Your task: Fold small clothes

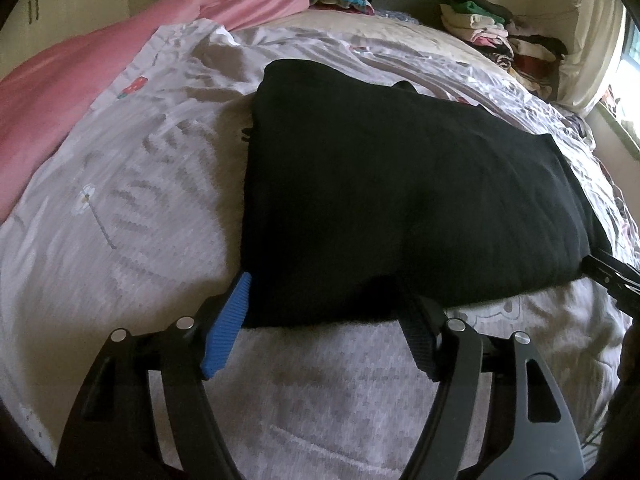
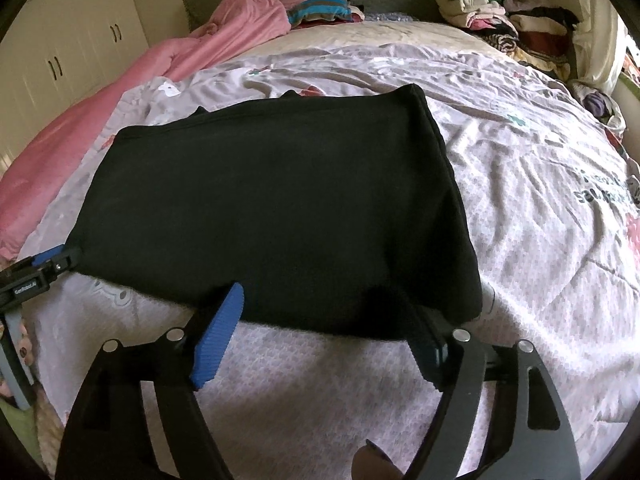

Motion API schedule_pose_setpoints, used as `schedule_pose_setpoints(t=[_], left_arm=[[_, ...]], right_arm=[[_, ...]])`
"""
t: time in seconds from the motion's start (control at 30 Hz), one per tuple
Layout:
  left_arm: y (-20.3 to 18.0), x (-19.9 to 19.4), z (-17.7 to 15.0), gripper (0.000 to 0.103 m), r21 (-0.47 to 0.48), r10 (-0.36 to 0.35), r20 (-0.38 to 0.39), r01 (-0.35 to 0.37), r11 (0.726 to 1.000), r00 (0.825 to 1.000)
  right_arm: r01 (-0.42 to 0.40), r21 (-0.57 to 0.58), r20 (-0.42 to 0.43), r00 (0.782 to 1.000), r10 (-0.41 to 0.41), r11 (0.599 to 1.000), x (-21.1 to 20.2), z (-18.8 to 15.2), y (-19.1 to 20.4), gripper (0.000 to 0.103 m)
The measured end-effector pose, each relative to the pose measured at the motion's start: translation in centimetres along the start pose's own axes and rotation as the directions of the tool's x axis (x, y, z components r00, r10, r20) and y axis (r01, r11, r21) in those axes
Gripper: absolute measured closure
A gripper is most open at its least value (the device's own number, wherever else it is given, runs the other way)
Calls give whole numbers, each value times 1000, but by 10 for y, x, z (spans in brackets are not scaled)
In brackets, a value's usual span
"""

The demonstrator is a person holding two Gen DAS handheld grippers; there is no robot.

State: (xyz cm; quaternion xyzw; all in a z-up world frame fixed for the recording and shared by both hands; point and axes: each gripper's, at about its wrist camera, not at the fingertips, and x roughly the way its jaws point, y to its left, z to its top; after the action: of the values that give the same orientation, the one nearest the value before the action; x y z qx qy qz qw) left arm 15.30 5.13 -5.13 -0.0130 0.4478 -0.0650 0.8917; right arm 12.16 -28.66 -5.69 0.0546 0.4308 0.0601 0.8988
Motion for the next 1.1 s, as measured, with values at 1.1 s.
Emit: schedule_pose_setpoints(t=[1.1], left_arm=[[44, -37, -11, 10, -105, 33, 16, -31, 994, 999]], right_arm=[[-29, -125, 44, 998, 35, 992, -25, -1, 61, 5]])
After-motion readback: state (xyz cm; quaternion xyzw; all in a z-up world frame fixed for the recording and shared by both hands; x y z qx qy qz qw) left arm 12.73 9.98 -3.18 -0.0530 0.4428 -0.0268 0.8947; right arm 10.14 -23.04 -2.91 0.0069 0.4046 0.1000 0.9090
